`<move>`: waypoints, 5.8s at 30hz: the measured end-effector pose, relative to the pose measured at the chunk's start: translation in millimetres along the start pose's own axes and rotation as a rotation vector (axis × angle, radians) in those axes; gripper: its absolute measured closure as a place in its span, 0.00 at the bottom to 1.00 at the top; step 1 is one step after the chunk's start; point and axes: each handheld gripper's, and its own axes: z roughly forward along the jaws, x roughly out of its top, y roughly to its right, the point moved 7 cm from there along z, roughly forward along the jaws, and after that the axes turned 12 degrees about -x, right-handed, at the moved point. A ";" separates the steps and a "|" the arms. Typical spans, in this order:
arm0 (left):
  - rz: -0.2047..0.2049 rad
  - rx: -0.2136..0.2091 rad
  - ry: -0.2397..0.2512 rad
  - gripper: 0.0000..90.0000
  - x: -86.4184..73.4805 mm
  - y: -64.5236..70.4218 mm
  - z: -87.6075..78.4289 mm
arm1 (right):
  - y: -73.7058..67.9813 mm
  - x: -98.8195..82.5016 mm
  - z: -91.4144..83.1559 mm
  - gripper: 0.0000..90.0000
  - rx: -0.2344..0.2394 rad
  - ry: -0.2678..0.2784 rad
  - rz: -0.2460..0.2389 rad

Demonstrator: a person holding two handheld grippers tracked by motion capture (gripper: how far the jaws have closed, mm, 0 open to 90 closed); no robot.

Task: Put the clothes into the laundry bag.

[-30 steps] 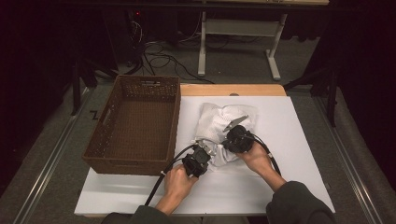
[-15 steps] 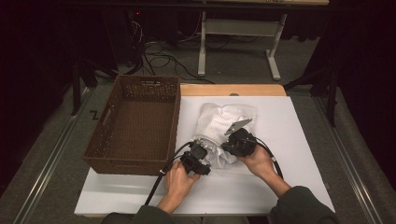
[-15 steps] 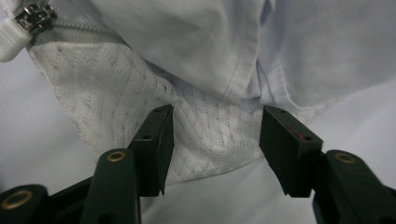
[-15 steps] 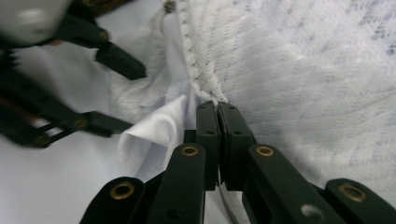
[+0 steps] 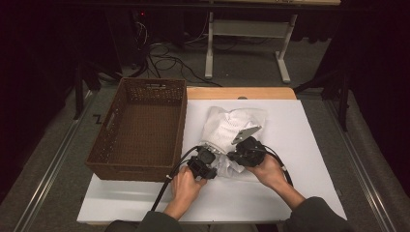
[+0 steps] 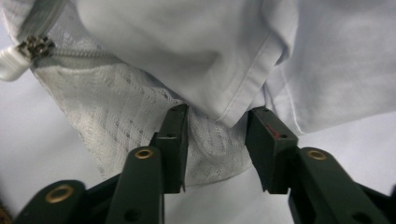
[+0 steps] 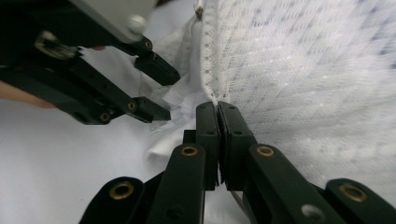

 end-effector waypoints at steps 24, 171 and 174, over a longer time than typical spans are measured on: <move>0.061 -0.076 -0.020 0.99 -11.1 7.2 -14.3 | 13.6 12.0 53.0 0.99 -0.102 -0.098 -0.033; 0.046 -0.094 0.001 1.00 -19.5 21.6 -35.8 | 16.8 -5.8 71.2 1.00 -0.116 -0.188 -0.059; 0.052 -0.096 -0.012 1.00 -22.2 24.9 -34.6 | 27.8 -1.7 74.1 1.00 -0.180 -0.165 -0.045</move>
